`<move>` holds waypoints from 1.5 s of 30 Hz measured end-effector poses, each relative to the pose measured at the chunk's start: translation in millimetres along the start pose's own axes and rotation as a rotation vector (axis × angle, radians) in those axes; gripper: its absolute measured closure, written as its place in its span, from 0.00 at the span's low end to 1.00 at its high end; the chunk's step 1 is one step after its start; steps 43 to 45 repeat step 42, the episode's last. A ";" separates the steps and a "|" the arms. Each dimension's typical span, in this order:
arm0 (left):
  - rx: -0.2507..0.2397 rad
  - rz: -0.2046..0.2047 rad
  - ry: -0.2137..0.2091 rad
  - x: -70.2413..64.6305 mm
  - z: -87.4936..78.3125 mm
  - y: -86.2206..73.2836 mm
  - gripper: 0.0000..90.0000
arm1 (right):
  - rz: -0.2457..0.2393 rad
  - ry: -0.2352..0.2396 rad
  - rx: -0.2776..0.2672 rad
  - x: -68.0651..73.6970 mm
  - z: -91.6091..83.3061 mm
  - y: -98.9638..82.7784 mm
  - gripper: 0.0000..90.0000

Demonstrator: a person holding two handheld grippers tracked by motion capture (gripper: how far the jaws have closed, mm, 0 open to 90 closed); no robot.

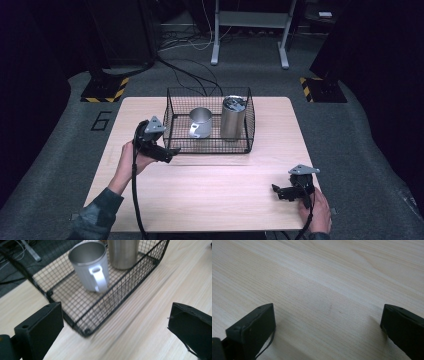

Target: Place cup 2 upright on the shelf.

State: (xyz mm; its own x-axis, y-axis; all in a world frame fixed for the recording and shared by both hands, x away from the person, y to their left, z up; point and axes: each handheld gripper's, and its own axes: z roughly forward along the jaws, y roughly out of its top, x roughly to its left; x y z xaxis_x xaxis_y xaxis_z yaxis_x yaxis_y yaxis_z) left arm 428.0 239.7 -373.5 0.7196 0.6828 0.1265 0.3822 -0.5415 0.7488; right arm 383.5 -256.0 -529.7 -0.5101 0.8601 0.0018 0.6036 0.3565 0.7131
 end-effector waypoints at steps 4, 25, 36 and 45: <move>0.017 -0.027 0.009 2.5 -4.2 -22.2 0.00 | 0.001 -0.001 -0.006 0.1 0.4 -0.1 0.00; 0.115 -0.218 0.080 6.7 4.0 -144.6 0.00 | 0.002 0.000 -0.006 0.1 0.2 -0.1 0.00; 0.133 -0.289 0.137 2.2 21.0 -178.1 0.00 | 0.001 -0.001 -0.007 0.0 0.3 -0.1 0.00; 0.100 -0.321 0.165 1.9 24.2 -187.8 0.00 | 0.002 0.000 -0.005 0.1 0.2 -0.1 0.00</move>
